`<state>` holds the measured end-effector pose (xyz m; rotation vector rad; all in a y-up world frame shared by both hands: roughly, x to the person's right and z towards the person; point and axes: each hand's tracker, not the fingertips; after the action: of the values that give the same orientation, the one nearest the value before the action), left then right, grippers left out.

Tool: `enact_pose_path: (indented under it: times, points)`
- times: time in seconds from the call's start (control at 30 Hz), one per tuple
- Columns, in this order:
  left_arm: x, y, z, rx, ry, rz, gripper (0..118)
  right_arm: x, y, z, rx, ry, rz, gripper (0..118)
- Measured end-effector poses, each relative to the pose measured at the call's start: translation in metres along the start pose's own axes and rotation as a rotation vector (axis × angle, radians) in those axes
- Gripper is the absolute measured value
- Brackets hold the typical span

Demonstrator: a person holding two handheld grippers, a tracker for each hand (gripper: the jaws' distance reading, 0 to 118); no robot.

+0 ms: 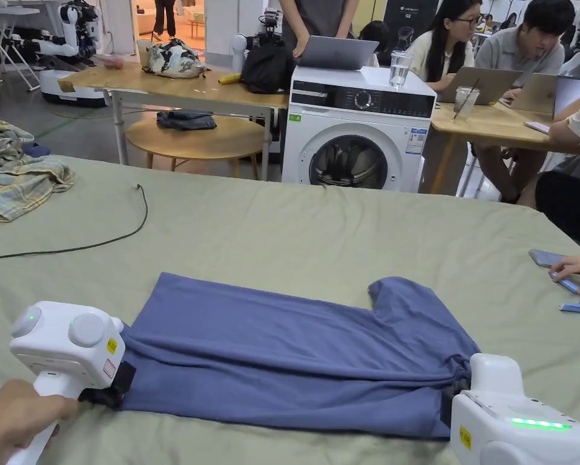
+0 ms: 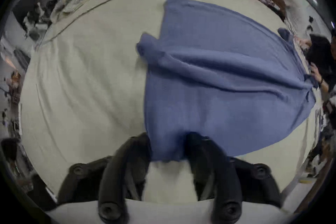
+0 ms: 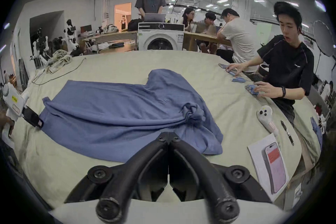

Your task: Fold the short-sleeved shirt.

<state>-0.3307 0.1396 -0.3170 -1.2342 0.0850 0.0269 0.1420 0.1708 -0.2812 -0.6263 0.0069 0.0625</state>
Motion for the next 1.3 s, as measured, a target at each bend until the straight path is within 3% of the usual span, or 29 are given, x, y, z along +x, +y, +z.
enact_pose_path:
  times: [0.03,0.07,0.23,0.27,0.33,0.37,0.53,0.6,0.7,0.73,0.8,0.83,0.93,1.3]
  points:
    - [0.0,-0.001,-0.001,0.004,-0.008,0.002,7,0.006,0.002,-0.002,-0.008,-0.007,-0.008,0]
    - [0.0,-0.003,0.0,0.009,-0.019,0.007,3,0.013,0.005,-0.003,-0.023,-0.013,-0.022,0]
    - [-0.01,-0.014,0.012,0.071,-0.04,0.034,1,0.052,0.027,-0.016,-0.095,-0.036,-0.053,1]
    - [-0.011,-0.017,0.016,0.086,-0.049,0.04,1,0.06,0.032,-0.022,-0.127,-0.037,-0.055,13]
    - [-0.018,-0.02,0.02,0.108,-0.067,0.066,1,0.074,0.039,-0.035,-0.183,-0.014,-0.07,58]
    - [-0.018,-0.023,0.022,0.11,-0.07,0.062,1,0.079,0.041,-0.044,-0.221,0.013,-0.082,61]
    - [-0.018,-0.025,0.017,0.112,-0.071,0.065,1,0.084,0.038,-0.093,-0.378,0.023,-0.021,61]
    - [-0.019,-0.022,0.012,0.106,-0.068,0.067,1,0.077,0.028,-0.11,-0.452,-0.022,0.011,61]
    - [-0.02,-0.022,0.008,0.098,-0.069,0.074,1,0.071,0.011,-0.128,-0.563,0.031,0.021,51]
    - [-0.021,-0.021,0.006,0.096,-0.072,0.077,1,0.072,0.01,-0.128,-0.529,0.049,0.003,48]
    - [-0.022,-0.021,0.006,0.097,-0.074,0.083,1,0.071,0.012,-0.125,-0.508,0.063,-0.027,25]
    - [-0.023,-0.02,0.006,0.096,-0.077,0.087,1,0.068,0.012,-0.123,-0.504,0.111,-0.049,1]
    - [-0.024,-0.02,0.007,0.106,-0.074,0.082,1,0.059,0.011,-0.116,-0.483,0.059,0.048,0]
    - [-0.039,-0.038,0.057,0.179,-0.114,0.106,0,0.075,0.029,-0.031,-0.37,0.055,0.035,0]
